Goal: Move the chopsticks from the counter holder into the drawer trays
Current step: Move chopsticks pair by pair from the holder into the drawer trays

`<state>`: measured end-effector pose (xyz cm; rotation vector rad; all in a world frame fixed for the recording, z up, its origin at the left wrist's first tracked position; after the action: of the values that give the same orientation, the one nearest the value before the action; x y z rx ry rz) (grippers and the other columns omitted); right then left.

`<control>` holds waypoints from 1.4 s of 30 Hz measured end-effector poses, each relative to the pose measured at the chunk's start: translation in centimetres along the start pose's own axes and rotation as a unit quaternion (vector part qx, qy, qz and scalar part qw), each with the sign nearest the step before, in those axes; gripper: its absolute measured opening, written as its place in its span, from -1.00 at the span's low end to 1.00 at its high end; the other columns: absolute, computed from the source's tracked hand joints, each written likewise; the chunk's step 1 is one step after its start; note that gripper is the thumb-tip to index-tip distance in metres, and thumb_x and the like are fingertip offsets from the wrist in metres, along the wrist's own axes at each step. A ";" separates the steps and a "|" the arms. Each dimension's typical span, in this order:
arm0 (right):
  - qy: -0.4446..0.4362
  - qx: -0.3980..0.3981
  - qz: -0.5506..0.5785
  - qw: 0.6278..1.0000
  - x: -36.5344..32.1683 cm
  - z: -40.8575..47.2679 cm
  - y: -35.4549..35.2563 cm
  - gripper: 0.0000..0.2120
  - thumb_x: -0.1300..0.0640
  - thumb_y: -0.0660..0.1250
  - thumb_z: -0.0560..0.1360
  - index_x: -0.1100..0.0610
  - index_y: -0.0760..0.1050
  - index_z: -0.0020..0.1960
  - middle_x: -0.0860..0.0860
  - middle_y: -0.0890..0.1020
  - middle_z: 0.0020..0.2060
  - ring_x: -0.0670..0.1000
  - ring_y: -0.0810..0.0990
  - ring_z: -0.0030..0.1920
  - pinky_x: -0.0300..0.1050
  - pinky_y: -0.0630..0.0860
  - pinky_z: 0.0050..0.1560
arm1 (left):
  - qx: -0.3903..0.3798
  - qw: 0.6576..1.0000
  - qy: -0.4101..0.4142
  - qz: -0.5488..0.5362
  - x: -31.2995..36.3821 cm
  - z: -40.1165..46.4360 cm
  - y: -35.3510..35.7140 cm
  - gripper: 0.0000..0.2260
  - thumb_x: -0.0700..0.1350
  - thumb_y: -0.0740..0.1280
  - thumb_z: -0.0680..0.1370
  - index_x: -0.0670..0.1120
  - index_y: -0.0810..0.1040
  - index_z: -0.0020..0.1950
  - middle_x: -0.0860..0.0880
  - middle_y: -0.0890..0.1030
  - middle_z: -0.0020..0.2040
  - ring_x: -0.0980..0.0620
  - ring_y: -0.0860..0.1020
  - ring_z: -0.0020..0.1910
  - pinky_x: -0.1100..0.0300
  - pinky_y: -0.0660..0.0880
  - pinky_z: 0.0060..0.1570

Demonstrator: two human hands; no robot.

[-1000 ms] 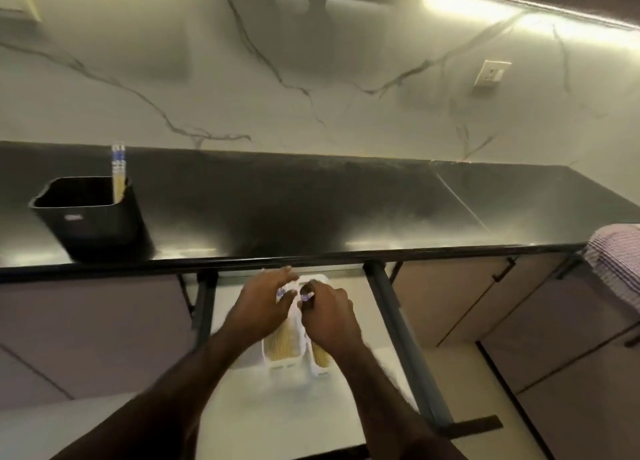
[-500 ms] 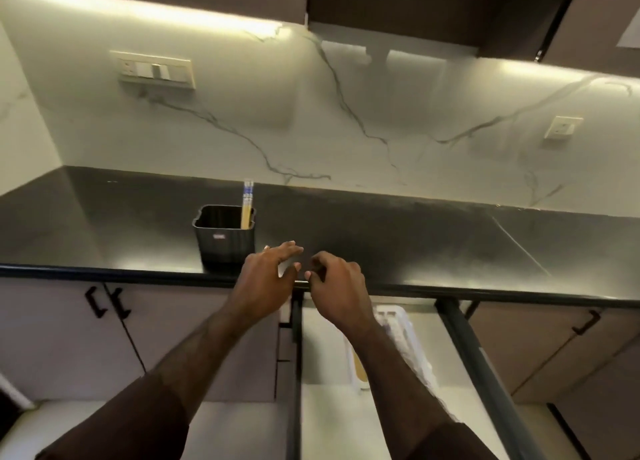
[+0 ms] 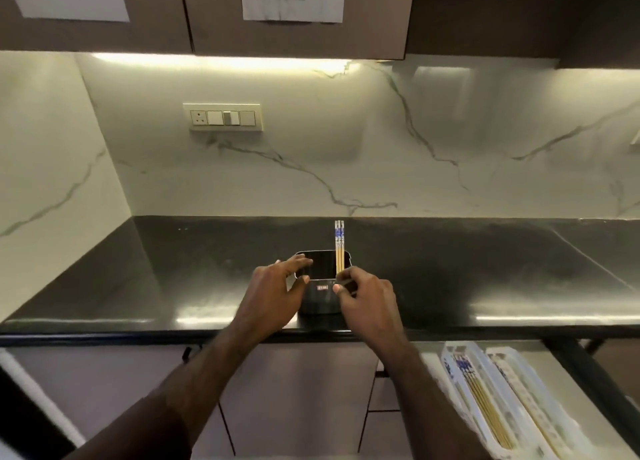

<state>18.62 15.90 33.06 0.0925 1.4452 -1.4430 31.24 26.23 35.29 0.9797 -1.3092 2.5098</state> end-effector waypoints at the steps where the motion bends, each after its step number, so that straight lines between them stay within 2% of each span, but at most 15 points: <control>1: 0.000 0.003 -0.002 1.000 -0.2 0.6 0.3 -0.77 0.08 0.34 0.56 0.05 0.56 0.20 -0.04 0.67 0.02 -0.13 0.62 -0.04 -0.19 0.61 0.06 | -0.001 1.000 0.003 -0.003 -0.5 0.6 0.0 -0.69 -0.19 0.36 0.54 -0.03 0.56 0.29 0.01 0.54 0.33 0.04 0.49 0.33 0.06 0.35 0.40; 5: 0.004 0.020 -0.009 1.000 0.1 3.4 1.7 -0.79 0.08 0.35 0.55 0.05 0.56 0.19 -0.04 0.67 -0.02 -0.14 0.62 -0.11 -0.25 0.61 -0.03 | -0.011 1.000 0.007 -0.010 -2.5 3.2 1.3 -0.68 -0.18 0.36 0.54 -0.02 0.56 0.29 0.00 0.57 0.30 0.05 0.54 0.27 0.28 0.37 0.30; 12: 0.026 0.024 -0.012 0.999 1.9 9.9 4.7 -0.80 0.09 0.35 0.55 0.05 0.56 0.17 -0.04 0.68 -0.04 -0.14 0.64 -0.08 -0.19 0.63 0.00 | -0.045 0.998 -0.003 -0.037 -5.5 10.0 5.1 -0.66 -0.21 0.34 0.55 -0.06 0.52 0.33 -0.04 0.59 0.27 0.07 0.55 0.24 0.60 0.29 0.04; 14: 0.058 0.032 -0.009 0.998 3.1 11.7 5.3 -0.79 0.09 0.34 0.55 0.04 0.55 0.18 -0.06 0.66 -0.06 -0.15 0.63 -0.12 -0.25 0.62 -0.09 | -0.055 0.997 -0.018 -0.051 -6.5 12.0 6.4 -0.64 -0.21 0.33 0.56 -0.07 0.49 0.36 -0.05 0.57 0.30 0.07 0.54 0.25 0.72 0.28 -0.12; 16: 0.100 0.042 -0.008 0.994 4.8 13.7 5.6 -0.77 0.09 0.33 0.56 0.03 0.53 0.21 -0.11 0.62 -0.13 -0.17 0.59 -0.18 -0.35 0.51 -0.22 | -0.059 0.996 -0.029 -0.059 -7.7 14.1 7.9 -0.63 -0.20 0.33 0.56 -0.06 0.47 0.37 -0.04 0.54 0.33 0.09 0.51 0.28 0.74 0.25 -0.13; 18: 0.132 0.039 -0.005 0.990 6.3 15.6 5.9 -0.72 0.08 0.33 0.56 0.03 0.48 0.26 -0.12 0.57 -0.17 -0.19 0.51 -0.24 -0.39 0.38 -0.29 | -0.061 0.995 -0.034 -0.065 -8.6 16.0 9.3 -0.62 -0.19 0.34 0.56 -0.03 0.47 0.37 -0.01 0.53 0.35 0.11 0.48 0.32 0.64 0.30 0.00; 20: 0.150 0.025 -0.007 0.988 7.3 17.1 6.5 -0.63 0.07 0.33 0.56 0.04 0.42 0.35 -0.08 0.61 -0.12 -0.19 0.49 -0.24 -0.43 0.29 -0.35 | -0.066 0.995 -0.037 -0.068 -9.2 17.6 10.5 -0.62 -0.17 0.34 0.56 -0.02 0.47 0.37 0.00 0.53 0.34 0.11 0.48 0.32 0.45 0.34 0.16; 21: 0.157 0.019 -0.009 0.987 7.7 17.8 6.9 -0.60 0.06 0.34 0.56 0.04 0.39 0.38 -0.07 0.63 -0.10 -0.18 0.50 -0.23 -0.43 0.28 -0.36 | -0.070 0.994 -0.041 -0.067 -9.6 18.2 11.1 -0.62 -0.17 0.34 0.56 -0.02 0.47 0.37 0.00 0.54 0.33 0.10 0.49 0.31 0.40 0.35 0.18; 23: 0.172 0.010 -0.008 0.985 8.4 18.9 7.6 -0.58 0.05 0.34 0.55 0.05 0.38 0.38 -0.07 0.63 -0.10 -0.17 0.53 -0.20 -0.38 0.35 -0.32 | -0.078 0.993 -0.050 -0.069 -10.2 19.3 12.3 -0.62 -0.17 0.34 0.55 -0.02 0.47 0.37 -0.01 0.55 0.32 0.10 0.51 0.29 0.40 0.36 0.15; 29: 0.216 0.004 -0.029 0.976 10.0 20.8 9.1 -0.61 -0.04 0.33 0.54 0.04 0.43 0.32 -0.02 0.67 -0.06 -0.02 0.65 -0.03 -0.09 0.57 0.01 | -0.087 0.990 -0.065 -0.092 -11.7 21.6 15.3 -0.58 -0.17 0.36 0.53 -0.07 0.45 0.39 -0.03 0.56 0.31 0.10 0.51 0.28 0.38 0.35 0.20; 33: 0.220 0.000 -0.058 0.974 10.4 21.4 9.7 -0.73 -0.05 0.30 0.54 0.00 0.51 0.20 -0.02 0.67 -0.08 0.01 0.66 -0.03 -0.05 0.57 0.01 | -0.096 0.984 -0.093 -0.119 -12.3 22.6 16.8 -0.54 -0.15 0.37 0.53 -0.10 0.40 0.43 0.01 0.54 0.31 0.09 0.48 0.32 0.27 0.38 0.30; 36: 0.220 -0.014 -0.069 0.973 10.5 21.7 10.4 -0.76 -0.04 0.29 0.54 -0.05 0.52 0.18 -0.03 0.67 -0.04 0.00 0.66 -0.01 -0.06 0.59 -0.01 | -0.100 0.964 -0.136 -0.204 -13.0 23.2 17.6 -0.62 -0.20 0.40 0.51 -0.08 0.52 0.32 0.11 0.63 0.11 0.22 0.57 0.13 0.40 0.43 0.08; 38: 0.221 -0.024 -0.079 0.972 10.5 21.9 10.6 -0.77 -0.04 0.30 0.53 -0.06 0.52 0.17 -0.03 0.67 -0.02 0.01 0.65 0.01 -0.05 0.60 -0.01 | -0.113 0.950 -0.160 -0.242 -13.6 23.6 18.3 -0.70 -0.24 0.43 0.49 -0.03 0.61 0.20 0.15 0.67 0.01 0.28 0.61 0.03 0.39 0.49 0.06; 40: 0.215 -0.031 -0.090 0.972 10.5 22.0 10.9 -0.77 -0.04 0.31 0.52 -0.06 0.54 0.16 -0.03 0.67 0.00 0.02 0.65 0.02 -0.04 0.60 0.00 | -0.124 0.942 -0.180 -0.255 -14.3 23.6 18.8 -0.81 -0.24 0.45 0.47 0.00 0.67 0.01 0.12 0.71 -0.13 0.23 0.66 -0.07 0.25 0.58 0.05; 42: 0.208 -0.036 -0.094 0.973 10.6 22.1 11.1 -0.75 -0.05 0.32 0.50 -0.07 0.54 0.16 -0.03 0.67 0.01 0.03 0.65 0.03 -0.03 0.61 0.01 | -0.133 0.928 -0.207 -0.281 -14.9 23.6 19.1 -0.89 -0.25 0.46 0.46 -0.04 0.68 -0.10 0.00 0.73 -0.19 0.05 0.70 -0.10 0.04 0.61 0.05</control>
<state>34.16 -4.16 24.29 0.2280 1.8870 -1.5863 46.43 -1.32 22.79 1.5975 -1.1911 1.7076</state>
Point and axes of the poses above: each hand's wrist, its own z-axis towards the middle knuckle, its own y-axis out of the palm, x = y × z, the point moved 4 cm from there along z, towards the middle knuckle
